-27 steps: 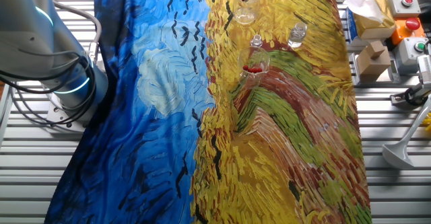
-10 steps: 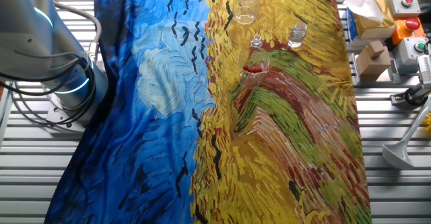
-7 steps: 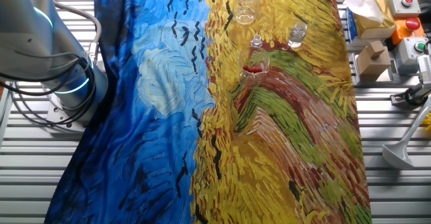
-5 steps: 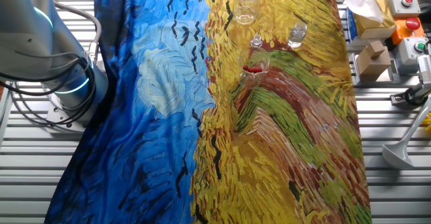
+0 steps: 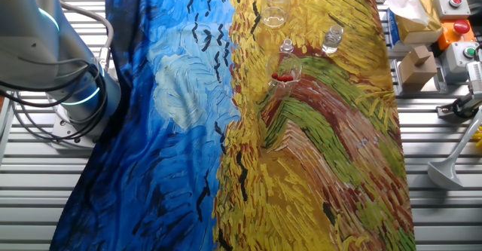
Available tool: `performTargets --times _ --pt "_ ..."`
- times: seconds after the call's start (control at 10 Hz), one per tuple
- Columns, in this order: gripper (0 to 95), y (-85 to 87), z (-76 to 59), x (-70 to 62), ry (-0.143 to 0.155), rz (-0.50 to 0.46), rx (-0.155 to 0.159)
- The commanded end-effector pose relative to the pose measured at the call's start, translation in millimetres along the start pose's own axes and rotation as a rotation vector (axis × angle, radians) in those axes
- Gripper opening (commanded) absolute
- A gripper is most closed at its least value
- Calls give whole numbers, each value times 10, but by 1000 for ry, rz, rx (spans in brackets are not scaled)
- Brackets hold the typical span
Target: Transfer liquid using a dropper
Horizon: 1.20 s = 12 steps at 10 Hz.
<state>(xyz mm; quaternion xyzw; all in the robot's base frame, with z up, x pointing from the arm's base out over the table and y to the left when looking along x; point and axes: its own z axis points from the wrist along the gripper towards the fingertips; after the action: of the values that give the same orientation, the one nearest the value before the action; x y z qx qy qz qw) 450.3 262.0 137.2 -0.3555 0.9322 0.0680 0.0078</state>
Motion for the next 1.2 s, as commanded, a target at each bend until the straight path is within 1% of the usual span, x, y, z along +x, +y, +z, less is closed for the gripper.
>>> performTargets --times 0.1,0.5,0.6,0.7,0.8,1.2 --pt "0 -6 35 -20 0 0 1" --pt "0 -16 106 -45 -5 5 1" --pt "190 -28 138 -45 -11 1 -2" --pt "190 -31 149 -45 -14 -1 -5" --pt "380 -31 149 -45 -15 -1 -6" --pt "380 -30 146 -46 -23 -3 -11"
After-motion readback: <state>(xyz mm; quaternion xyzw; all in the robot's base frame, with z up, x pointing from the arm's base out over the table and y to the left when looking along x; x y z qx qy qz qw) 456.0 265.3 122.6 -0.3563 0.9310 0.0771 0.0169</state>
